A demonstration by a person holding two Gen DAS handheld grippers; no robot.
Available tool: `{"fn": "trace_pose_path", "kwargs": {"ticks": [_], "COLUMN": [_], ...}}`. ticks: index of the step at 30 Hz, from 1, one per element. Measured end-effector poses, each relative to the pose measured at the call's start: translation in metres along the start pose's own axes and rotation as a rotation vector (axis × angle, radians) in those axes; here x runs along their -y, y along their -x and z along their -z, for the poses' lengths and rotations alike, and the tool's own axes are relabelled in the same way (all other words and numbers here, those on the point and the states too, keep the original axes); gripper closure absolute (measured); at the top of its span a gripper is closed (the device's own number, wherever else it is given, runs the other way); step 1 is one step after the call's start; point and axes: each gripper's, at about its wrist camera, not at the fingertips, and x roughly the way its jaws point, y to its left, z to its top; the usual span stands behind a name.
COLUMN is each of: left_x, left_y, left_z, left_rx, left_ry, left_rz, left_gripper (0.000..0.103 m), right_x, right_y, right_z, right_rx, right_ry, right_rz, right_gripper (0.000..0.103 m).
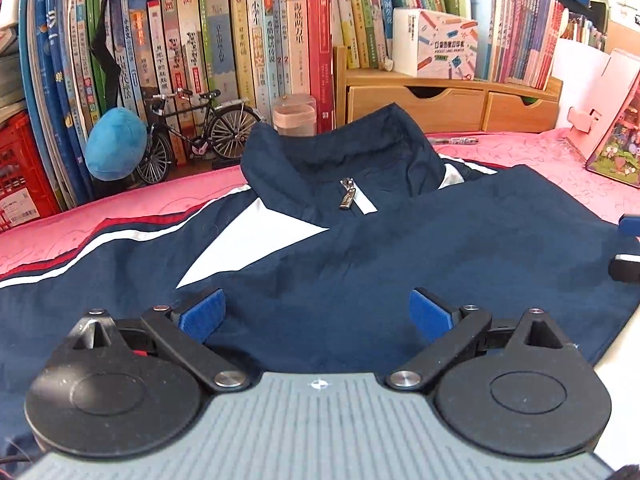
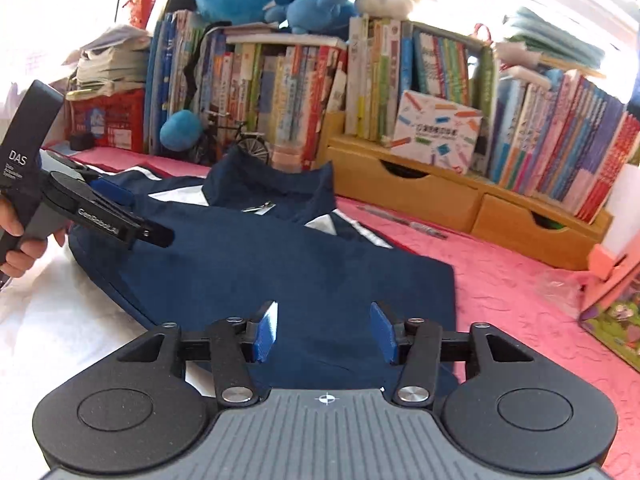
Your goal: Fold clothes
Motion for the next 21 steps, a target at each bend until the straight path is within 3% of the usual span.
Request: {"fn": "trace_pose_path", "kwargs": {"ticks": [1, 3, 6, 10, 12, 13, 16, 21], "left_x": [-0.001, -0.003, -0.026, -0.06, -0.071, -0.074, -0.076, -0.066], "left_y": [0.002, 0.007, 0.044, 0.073, 0.068, 0.064, 0.045, 0.022], "left_z": [-0.001, -0.003, 0.008, 0.031, 0.04, 0.044, 0.048, 0.05], "left_rx": [0.006, 0.022, 0.118, 0.179, 0.153, 0.136, 0.071, 0.042], "left_ry": [0.008, 0.027, 0.101, 0.212, 0.241, 0.249, 0.256, 0.209], "left_rz": [-0.006, -0.012, 0.092, 0.11, 0.069, 0.053, 0.006, -0.031], "left_gripper": [0.006, 0.007, 0.004, 0.002, 0.002, 0.002, 0.002, 0.001], "right_x": [0.0, 0.011, 0.041, 0.055, 0.061, 0.063, 0.034, 0.032], "right_y": [-0.014, -0.037, -0.047, -0.037, -0.032, -0.029, -0.015, -0.028], "right_z": [-0.005, -0.001, 0.012, 0.012, 0.012, 0.011, -0.001, -0.006], "right_rx": [-0.035, -0.112, -0.115, -0.119, -0.121, -0.119, -0.059, -0.082], "right_ry": [-0.014, -0.023, -0.039, -0.082, -0.104, -0.112, -0.044, -0.047], "right_rz": [-0.008, 0.076, 0.256, 0.314, 0.343, 0.354, 0.278, 0.245], "right_gripper": [0.07, 0.074, 0.073, 0.069, 0.068, 0.066, 0.047, 0.042]}}
